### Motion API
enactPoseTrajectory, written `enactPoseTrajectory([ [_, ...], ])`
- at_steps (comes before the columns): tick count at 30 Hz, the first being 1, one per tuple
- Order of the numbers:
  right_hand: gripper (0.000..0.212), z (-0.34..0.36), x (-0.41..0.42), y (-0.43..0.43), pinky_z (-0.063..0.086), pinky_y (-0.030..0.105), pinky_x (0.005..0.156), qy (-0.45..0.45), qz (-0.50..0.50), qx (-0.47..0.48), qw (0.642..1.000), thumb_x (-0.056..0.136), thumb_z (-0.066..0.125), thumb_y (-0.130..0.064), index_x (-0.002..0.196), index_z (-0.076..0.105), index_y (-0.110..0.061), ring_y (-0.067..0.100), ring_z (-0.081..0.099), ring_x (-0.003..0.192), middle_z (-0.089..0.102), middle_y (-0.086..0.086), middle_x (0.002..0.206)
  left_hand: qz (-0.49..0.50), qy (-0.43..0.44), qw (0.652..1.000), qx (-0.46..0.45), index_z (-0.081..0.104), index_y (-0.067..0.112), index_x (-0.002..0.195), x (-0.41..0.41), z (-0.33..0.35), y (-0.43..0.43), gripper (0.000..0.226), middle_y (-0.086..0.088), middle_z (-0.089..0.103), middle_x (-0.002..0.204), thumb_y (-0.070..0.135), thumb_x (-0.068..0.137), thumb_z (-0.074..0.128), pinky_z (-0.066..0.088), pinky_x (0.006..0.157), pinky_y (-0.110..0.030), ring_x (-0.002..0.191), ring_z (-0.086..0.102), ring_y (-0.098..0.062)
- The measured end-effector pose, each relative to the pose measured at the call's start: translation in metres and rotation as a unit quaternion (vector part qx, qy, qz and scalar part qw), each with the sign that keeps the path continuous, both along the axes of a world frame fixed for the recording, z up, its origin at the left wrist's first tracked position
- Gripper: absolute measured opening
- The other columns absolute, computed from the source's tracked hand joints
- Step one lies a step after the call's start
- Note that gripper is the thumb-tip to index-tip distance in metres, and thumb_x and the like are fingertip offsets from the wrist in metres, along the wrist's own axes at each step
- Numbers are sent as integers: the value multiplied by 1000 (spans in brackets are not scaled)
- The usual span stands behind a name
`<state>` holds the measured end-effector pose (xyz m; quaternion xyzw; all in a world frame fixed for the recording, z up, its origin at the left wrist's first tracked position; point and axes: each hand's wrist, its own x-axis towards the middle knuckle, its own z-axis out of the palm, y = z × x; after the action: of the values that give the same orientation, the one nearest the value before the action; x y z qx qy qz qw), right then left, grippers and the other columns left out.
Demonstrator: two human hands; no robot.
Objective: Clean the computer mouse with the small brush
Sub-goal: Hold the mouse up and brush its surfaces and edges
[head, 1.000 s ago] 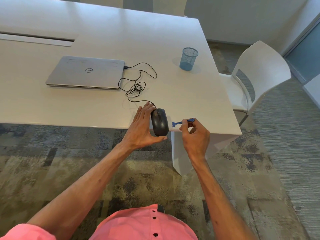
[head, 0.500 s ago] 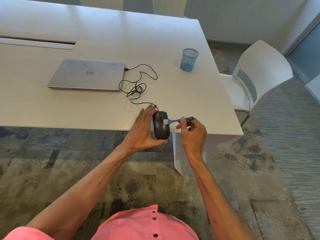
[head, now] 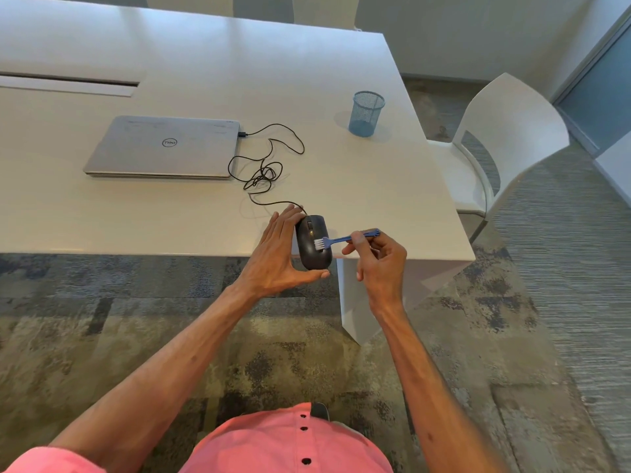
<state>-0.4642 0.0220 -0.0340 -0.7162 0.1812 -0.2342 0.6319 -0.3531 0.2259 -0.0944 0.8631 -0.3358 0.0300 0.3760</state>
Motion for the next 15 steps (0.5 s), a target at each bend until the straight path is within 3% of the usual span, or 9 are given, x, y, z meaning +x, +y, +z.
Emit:
enactPoseTrajectory([
  [3, 22, -10, -2, -2, 43, 39, 56, 12, -4, -17, 1000, 108, 72, -28, 91, 80, -15, 24, 51, 59, 80, 2, 79, 0, -1, 1000, -2, 32, 16, 172, 0, 0, 0, 130, -1, 31, 182, 80, 76, 92, 9, 145, -50, 175, 22, -16],
  [7, 26, -17, -1, -7, 44, 30, 57, 38, -71, -38, 996, 107, 72, -32, 89, 80, -15, 9, 53, 60, 76, -14, 73, 1, 1, 1000, 2, 34, 14, 171, 0, 2, 0, 130, -3, 33, 181, 79, 75, 93, 8, 145, -49, 174, 24, -19],
  [9, 25, -18, -2, -8, 45, 29, 59, 34, -97, -41, 994, 107, 72, -32, 89, 79, -17, 10, 55, 62, 77, -13, 75, 3, 6, 1000, 3, 34, 14, 171, 1, 2, 1, 130, -4, 34, 181, 77, 74, 94, 8, 145, -50, 173, 26, -19],
  [15, 19, -11, -12, -4, 42, 37, 54, -41, 2, -32, 999, 103, 72, -38, 96, 80, -23, 21, 51, 58, 78, -1, 75, 9, 16, 1000, 0, 35, 13, 170, 1, 3, 3, 128, -4, 36, 179, 78, 76, 92, 7, 145, -49, 171, 31, -22],
])
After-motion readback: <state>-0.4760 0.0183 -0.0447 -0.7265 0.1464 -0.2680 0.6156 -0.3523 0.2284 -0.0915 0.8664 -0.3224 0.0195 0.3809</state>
